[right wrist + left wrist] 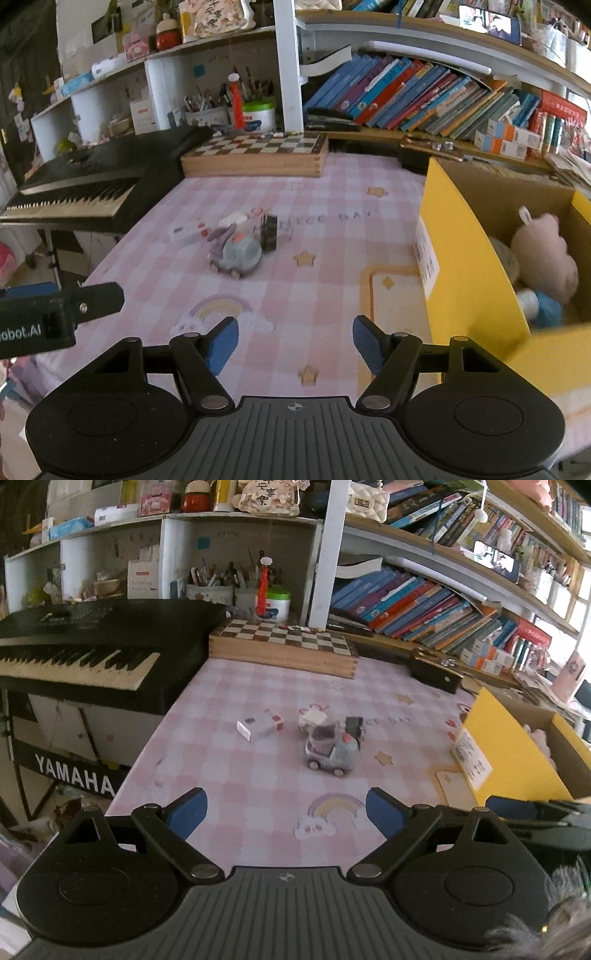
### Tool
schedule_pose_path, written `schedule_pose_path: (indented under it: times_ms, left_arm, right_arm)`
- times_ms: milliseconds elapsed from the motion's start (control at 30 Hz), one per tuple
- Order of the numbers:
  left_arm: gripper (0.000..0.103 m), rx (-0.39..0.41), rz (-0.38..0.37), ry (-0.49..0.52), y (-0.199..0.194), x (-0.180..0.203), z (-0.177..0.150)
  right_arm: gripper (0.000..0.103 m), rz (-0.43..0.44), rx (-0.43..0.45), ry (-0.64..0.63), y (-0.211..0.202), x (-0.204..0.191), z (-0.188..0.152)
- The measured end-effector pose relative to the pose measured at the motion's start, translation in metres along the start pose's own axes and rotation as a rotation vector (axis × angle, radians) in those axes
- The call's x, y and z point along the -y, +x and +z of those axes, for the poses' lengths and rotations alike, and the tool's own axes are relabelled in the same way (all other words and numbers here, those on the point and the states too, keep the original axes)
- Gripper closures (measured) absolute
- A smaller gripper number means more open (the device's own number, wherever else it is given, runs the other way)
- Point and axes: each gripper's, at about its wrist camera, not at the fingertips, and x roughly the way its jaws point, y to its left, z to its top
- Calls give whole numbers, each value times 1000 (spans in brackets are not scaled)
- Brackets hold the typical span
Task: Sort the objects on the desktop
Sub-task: 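Move both tools toward the small white box and grey toy car, then close the left gripper on the small white box while the right gripper grasps the toy car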
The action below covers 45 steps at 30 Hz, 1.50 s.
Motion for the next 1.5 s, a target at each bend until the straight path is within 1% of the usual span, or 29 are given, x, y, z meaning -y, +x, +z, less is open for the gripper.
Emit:
schedule_pose_path:
  times_ms: [200, 367, 600, 733, 833, 933, 1167, 1200, 1233, 1467, 1500]
  left_arm:
    - [10, 7, 36, -2, 24, 0, 17]
    - [10, 0, 60, -17, 42, -4, 27]
    - [10, -11, 111, -45, 64, -18, 41]
    - [10, -17, 127, -52, 79, -25, 50]
    - [10, -18, 129, -51, 93, -27, 56]
    - [10, -26, 122, -42, 108, -27, 63]
    - [10, -66, 101, -6, 144, -26, 71]
    - [10, -73, 103, -4, 149, -27, 71]
    - [10, -81, 107, -3, 155, -28, 72]
    - [14, -144, 94, 1, 192, -30, 73]
    - [16, -151, 87, 8, 195, -29, 72]
  right_arm:
    - [33, 25, 11, -19, 26, 1, 25]
    - [33, 52, -17, -47, 50, -5, 35]
    - [33, 127, -56, -116, 80, -22, 42]
    - [33, 176, -55, -176, 97, -35, 46]
    - [33, 202, -65, -202, 111, -42, 48]
    - [33, 200, -83, -226, 125, -48, 47]
    - [35, 196, -115, -217, 145, -49, 47]
    - [40, 199, -117, -214, 146, -48, 47]
    - [41, 209, -116, -213, 147, -47, 47]
    - [42, 197, -111, -224, 145, -42, 47]
    - [42, 195, -109, -222, 144, -40, 47]
